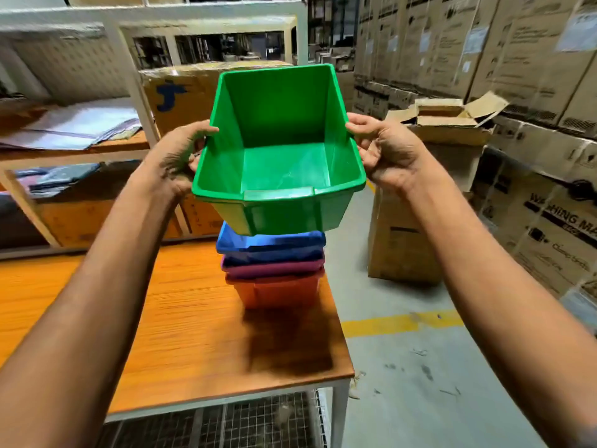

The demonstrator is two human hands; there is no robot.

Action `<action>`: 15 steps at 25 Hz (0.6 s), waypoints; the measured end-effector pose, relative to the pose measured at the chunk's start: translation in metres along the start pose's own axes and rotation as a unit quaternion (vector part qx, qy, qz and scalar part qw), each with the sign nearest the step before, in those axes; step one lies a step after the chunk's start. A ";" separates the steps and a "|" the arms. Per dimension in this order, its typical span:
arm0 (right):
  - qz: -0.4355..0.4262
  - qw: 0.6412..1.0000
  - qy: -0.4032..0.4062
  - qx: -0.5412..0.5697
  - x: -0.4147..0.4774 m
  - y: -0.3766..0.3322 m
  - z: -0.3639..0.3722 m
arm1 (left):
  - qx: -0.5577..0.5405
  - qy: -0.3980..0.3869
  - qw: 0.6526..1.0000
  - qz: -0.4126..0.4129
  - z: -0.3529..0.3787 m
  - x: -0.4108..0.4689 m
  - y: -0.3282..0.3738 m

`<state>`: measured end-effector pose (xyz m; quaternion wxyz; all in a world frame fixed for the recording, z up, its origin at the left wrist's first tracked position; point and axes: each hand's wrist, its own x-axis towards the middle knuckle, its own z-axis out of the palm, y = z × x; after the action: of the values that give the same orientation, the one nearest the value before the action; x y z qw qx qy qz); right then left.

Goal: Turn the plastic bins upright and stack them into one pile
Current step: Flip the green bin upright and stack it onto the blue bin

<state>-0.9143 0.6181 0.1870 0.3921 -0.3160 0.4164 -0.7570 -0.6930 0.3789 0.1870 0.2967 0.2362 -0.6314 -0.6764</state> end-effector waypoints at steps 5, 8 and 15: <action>-0.013 0.996 0.070 -0.061 0.022 0.031 0.025 | -0.042 0.028 0.998 0.038 -0.017 0.006 -0.003; -0.018 0.995 0.084 -0.050 0.028 0.045 0.031 | -0.041 0.038 0.998 0.041 -0.027 0.011 -0.014; 0.010 0.992 0.104 -0.065 0.049 0.058 0.027 | -0.051 0.051 0.997 0.012 -0.030 0.019 -0.022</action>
<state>-0.8972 0.5460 0.1553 0.3332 -0.2565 0.5064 -0.7528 -0.6878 0.3452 0.1630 0.3484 0.2474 -0.5828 -0.6912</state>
